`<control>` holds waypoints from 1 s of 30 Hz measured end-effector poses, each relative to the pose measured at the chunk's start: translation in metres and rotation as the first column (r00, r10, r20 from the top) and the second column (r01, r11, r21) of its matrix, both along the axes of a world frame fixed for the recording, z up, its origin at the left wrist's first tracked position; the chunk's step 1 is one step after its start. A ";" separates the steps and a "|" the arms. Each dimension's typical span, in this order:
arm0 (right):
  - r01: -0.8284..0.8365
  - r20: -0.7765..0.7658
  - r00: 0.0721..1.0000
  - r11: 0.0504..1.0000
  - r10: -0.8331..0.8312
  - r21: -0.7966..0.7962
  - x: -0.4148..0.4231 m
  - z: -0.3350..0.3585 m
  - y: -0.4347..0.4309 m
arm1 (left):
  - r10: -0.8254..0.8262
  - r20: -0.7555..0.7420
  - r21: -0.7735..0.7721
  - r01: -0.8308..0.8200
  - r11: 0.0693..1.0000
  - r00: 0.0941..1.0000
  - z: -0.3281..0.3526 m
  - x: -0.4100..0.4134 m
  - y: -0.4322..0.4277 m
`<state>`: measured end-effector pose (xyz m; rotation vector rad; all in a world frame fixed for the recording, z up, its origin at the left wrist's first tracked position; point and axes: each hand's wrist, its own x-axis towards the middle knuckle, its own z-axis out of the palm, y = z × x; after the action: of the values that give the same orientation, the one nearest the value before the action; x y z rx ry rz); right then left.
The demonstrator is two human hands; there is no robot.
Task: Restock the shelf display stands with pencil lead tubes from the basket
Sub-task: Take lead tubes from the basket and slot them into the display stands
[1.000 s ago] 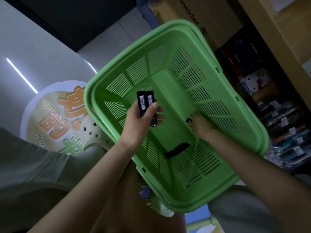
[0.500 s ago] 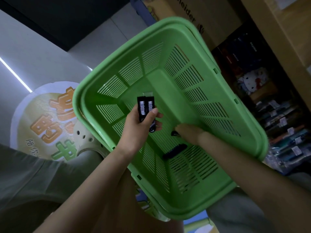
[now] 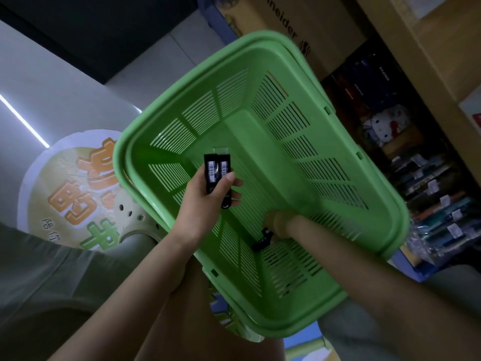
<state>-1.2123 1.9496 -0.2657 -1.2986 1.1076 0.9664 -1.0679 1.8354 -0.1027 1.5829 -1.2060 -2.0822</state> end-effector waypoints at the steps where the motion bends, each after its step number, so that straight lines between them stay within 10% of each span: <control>1: 0.025 0.014 1.000 1.000 -0.025 0.005 -0.001 0.003 0.001 | 0.000 -0.001 0.003 0.000 1.000 1.000 0.000 0.001 0.000; 10: 0.345 0.029 0.938 0.938 -0.346 0.022 -0.005 0.031 0.004 | -0.008 0.026 -0.001 0.008 1.000 1.000 0.006 0.007 0.006; 15: 0.840 0.280 0.541 0.519 -0.793 -0.154 -0.005 0.093 -0.025 | 0.040 0.089 -0.006 -0.039 0.999 0.995 0.010 0.012 0.012; 21: 0.988 0.536 0.152 0.135 -0.830 -0.072 0.015 0.184 -0.041 | 0.097 0.099 -0.018 -0.095 0.995 0.990 0.023 0.004 0.021; 30: 0.991 0.610 0.116 0.053 -0.784 -0.120 0.017 0.256 -0.024 | 0.086 -0.041 0.025 -0.085 0.996 0.995 0.073 -0.013 0.034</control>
<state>-1.1955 1.9254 -0.0095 -0.7281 1.5703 -0.6954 -1.0808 1.8698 -0.0295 1.5645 -1.0846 -2.0717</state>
